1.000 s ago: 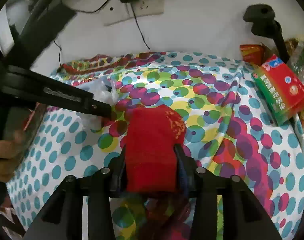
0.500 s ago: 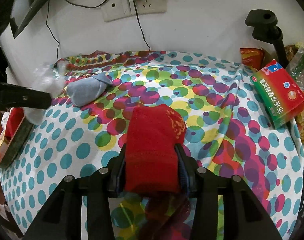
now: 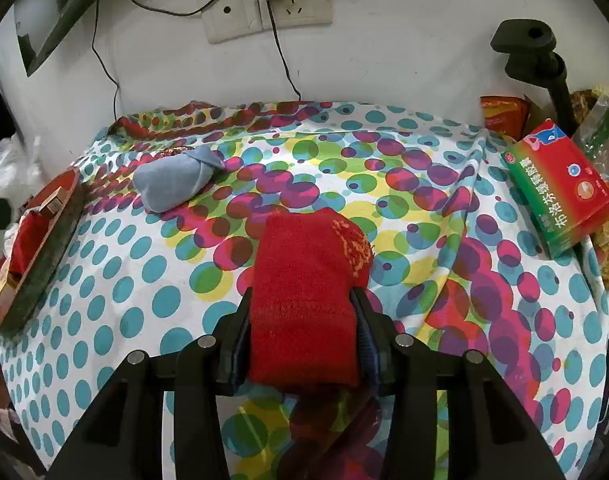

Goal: Organize objects
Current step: 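Carry the clear plastic bag onto the red tray and open the left gripper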

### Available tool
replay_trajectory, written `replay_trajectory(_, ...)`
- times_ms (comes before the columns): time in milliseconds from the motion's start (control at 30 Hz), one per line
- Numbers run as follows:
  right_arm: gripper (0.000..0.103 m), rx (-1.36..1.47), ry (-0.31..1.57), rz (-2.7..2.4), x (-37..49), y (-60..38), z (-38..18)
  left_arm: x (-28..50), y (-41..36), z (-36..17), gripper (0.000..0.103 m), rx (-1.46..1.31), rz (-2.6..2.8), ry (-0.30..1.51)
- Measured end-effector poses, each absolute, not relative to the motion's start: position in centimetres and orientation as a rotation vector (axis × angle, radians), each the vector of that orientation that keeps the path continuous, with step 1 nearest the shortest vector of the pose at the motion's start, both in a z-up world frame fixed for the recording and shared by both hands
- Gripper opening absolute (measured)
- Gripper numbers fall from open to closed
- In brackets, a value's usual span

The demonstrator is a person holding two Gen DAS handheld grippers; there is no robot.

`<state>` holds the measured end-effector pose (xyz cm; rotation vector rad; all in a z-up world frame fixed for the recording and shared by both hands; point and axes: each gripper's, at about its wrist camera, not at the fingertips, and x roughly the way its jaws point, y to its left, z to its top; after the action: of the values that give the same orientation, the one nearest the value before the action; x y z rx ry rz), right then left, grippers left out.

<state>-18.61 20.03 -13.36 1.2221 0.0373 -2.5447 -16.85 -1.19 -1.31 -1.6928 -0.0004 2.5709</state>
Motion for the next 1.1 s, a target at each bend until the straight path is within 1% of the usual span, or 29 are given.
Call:
replay_trajectory(400, 0.043, 1.226, 0.076, -2.555, -18.6, 19.7, -13.5, -13.1, -10.5, -0.3, 0.04, -1.793, 2.696, -0.068)
replay_trajectory(500, 0.043, 1.227, 0.087, -2.558, -18.5, 19.6, -13.5, -12.6, -13.0, 0.3, 0.04, -1.81, 2.734, -0.104)
replay_trajectory(667, 0.044, 1.227, 0.086, -2.558, -18.5, 19.5, -13.4, -12.1, -16.3, 1.5, 0.04, -1.818, 2.814, -0.092)
replay_trajectory(800, 0.044, 1.227, 0.085, -2.557, -18.5, 19.6, -13.4, -12.4, -19.0, 2.0, 0.04, -1.841, 2.855, -0.124)
replay_trajectory(933, 0.044, 1.227, 0.087, -2.558, -18.5, 19.5, -13.4, -13.1, -21.8, 1.6, 0.04, -1.908, 2.882, -0.139)
replay_trajectory(1100, 0.045, 1.227, 0.084, -2.557, -18.5, 19.5, -13.4, -14.4, -24.4, -0.4, 0.041, -1.994, 2.862, -0.185)
